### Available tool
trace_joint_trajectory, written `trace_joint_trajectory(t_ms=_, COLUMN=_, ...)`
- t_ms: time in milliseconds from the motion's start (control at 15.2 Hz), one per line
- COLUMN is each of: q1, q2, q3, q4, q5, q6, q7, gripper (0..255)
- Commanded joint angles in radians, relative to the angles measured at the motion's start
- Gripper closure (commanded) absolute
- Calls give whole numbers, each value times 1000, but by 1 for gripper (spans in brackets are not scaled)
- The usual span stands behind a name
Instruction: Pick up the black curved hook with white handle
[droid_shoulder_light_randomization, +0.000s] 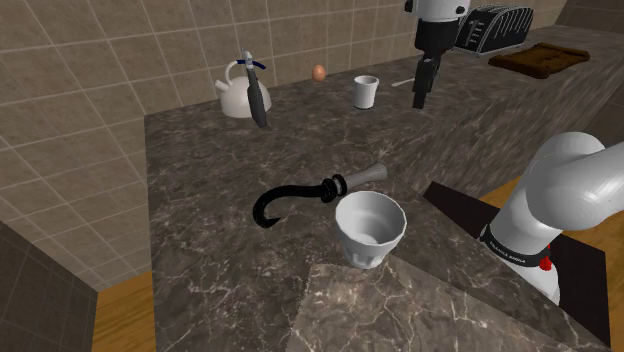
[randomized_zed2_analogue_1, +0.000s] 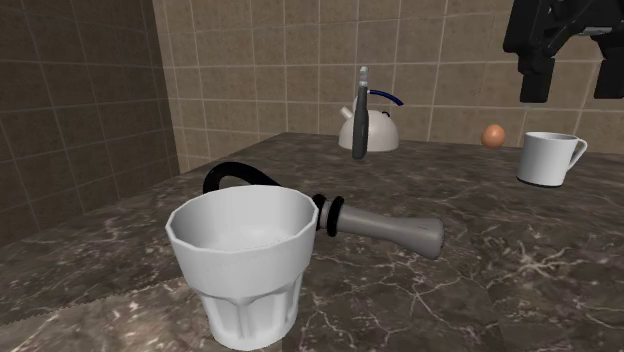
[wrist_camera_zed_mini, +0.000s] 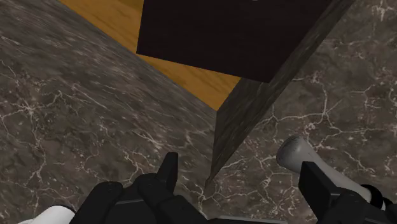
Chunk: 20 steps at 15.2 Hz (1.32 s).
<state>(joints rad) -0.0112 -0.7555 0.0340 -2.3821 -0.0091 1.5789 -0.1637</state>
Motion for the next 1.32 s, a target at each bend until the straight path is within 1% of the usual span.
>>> trace_joint_trajectory(t_ms=0, q1=0, q2=0, q3=0, q4=0, q5=0, q6=0, q7=0, gripper=0)
trace_joint_trajectory(t_ms=594, q1=140, q2=138, q3=66, q4=-64, q5=88, q6=259, q7=-119, gripper=0)
trace_joint_trajectory(t_ms=1254, q1=292, q2=323, q3=153, q4=-73, q5=176, q6=521, q7=-263, gripper=0)
